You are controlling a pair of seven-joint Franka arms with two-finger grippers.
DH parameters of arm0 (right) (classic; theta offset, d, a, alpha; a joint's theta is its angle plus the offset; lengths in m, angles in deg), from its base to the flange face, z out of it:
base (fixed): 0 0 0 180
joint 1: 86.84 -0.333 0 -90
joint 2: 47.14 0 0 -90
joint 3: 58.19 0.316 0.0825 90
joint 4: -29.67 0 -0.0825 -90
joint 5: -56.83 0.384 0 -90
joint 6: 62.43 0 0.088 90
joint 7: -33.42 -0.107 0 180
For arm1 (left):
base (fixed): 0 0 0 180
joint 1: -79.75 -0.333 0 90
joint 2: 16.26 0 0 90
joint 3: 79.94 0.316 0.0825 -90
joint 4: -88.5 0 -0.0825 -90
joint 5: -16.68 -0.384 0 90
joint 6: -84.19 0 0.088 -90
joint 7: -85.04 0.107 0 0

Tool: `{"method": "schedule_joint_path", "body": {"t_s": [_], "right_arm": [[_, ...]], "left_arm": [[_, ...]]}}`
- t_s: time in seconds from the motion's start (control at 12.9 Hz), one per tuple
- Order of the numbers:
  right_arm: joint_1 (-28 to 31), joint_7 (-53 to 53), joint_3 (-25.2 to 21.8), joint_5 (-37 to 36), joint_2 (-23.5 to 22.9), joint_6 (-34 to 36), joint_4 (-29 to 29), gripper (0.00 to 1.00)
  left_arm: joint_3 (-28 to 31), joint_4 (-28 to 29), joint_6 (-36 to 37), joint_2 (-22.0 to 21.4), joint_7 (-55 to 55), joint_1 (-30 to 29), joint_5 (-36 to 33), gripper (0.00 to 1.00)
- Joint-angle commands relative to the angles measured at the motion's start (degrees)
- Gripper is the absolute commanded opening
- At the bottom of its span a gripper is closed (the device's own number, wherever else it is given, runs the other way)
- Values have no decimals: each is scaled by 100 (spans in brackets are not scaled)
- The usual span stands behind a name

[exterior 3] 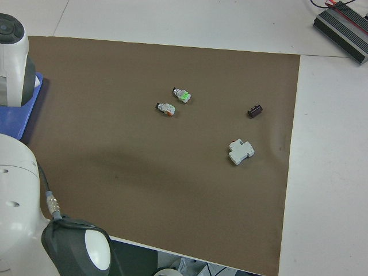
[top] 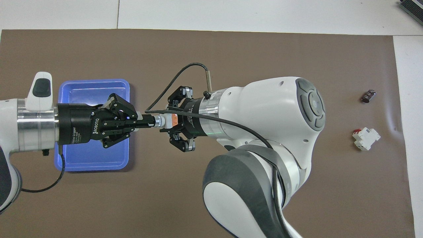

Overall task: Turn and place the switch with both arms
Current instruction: 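Close the left gripper on the switch held by the right gripper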

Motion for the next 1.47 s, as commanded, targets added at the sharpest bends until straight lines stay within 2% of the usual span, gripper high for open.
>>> {"method": "schedule_joint_path", "body": {"t_s": [0.0, 0.23, 0.47, 0.62, 0.78, 1.01, 1.16, 1.4], "right_arm": [[7, 188, 25, 113, 47, -23, -77, 0], [7, 188, 25, 113, 47, -23, -77, 0], [7, 188, 25, 113, 47, -23, -68, 0], [7, 188, 25, 113, 47, -23, -68, 0], [7, 188, 25, 113, 47, -23, -68, 0], [24, 188, 25, 122, 47, -5, -68, 0], [25, 188, 25, 122, 56, -5, -68, 0], [25, 188, 25, 122, 56, -5, -68, 0]], "left_arm": [[-10, 83, -85, -138, 907, 136, 31, 0], [-10, 92, -120, -138, 2410, 49, -22, 0], [-19, 83, -111, -138, 3195, 84, -48, 0], [-10, 83, -93, -138, 4221, 66, -48, 0], [-19, 83, -67, -147, 4691, 83, -48, 0], [-19, 83, 20, -173, 5998, 101, -40, 0], [-19, 74, 353, -208, 6343, 75, -40, 0], [-10, 92, 381, -235, 6942, 66, -48, 0]]}}
